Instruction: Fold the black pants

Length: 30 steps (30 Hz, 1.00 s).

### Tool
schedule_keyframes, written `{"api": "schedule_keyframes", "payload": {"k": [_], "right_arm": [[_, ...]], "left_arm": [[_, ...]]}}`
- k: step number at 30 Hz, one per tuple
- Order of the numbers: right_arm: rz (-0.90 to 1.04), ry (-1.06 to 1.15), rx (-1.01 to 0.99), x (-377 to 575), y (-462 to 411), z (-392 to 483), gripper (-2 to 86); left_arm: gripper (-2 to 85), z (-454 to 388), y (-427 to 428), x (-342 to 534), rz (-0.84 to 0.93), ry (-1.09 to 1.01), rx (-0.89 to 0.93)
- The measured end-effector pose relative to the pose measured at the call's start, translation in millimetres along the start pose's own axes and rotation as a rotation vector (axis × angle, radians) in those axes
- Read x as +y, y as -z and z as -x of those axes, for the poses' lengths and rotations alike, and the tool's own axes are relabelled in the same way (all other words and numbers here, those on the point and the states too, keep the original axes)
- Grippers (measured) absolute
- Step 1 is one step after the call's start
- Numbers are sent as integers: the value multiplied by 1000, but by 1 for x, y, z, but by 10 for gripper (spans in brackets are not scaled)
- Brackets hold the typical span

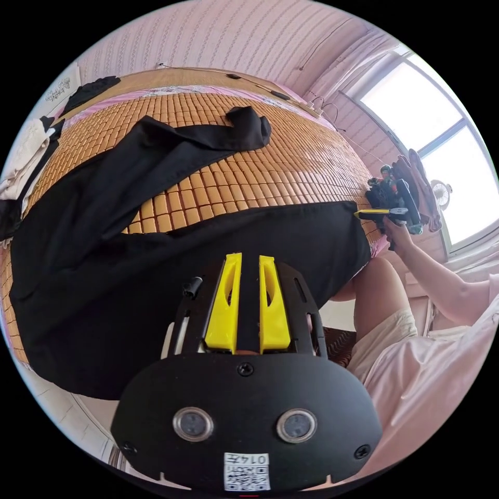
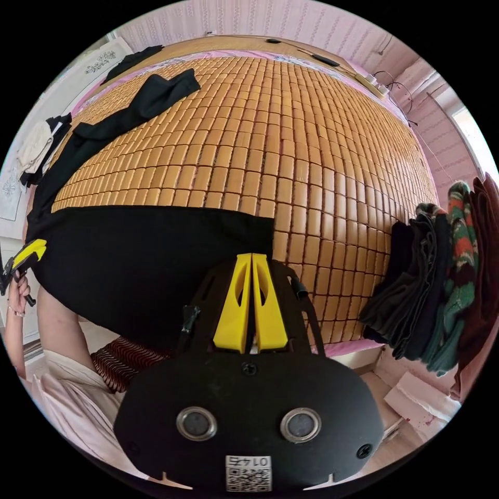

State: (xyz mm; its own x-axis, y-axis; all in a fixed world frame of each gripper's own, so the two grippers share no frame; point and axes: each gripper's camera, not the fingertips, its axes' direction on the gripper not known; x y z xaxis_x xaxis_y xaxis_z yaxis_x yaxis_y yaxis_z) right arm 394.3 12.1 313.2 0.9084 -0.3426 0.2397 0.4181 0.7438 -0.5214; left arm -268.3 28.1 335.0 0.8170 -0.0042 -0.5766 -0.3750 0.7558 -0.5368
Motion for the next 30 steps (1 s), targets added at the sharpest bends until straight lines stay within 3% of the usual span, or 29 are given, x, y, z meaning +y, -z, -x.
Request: {"api": "schedule_keyframes", "payload": {"k": [5, 8, 13, 21, 26, 30], "right_arm": [[40, -34, -102, -7, 13, -25, -1], [-77, 22, -130, -28, 46, -23, 9], [-194, 96, -295, -123, 71, -2, 112], [-172, 39, -316, -241, 48, 35, 138], [-124, 80, -195, -256, 38, 45, 64], [-168, 129, -247, -228, 65, 24, 12]], "left_arm": [[64, 25, 18, -8, -18, 29, -44], [65, 34, 28, -28, -53, -1, -98], [74, 47, 20, -81, -61, -22, -144], [83, 61, -11, -139, -8, -27, -206], [64, 68, -26, -141, 25, -39, -218], [4, 72, -22, -142, 4, -39, -159]]}}
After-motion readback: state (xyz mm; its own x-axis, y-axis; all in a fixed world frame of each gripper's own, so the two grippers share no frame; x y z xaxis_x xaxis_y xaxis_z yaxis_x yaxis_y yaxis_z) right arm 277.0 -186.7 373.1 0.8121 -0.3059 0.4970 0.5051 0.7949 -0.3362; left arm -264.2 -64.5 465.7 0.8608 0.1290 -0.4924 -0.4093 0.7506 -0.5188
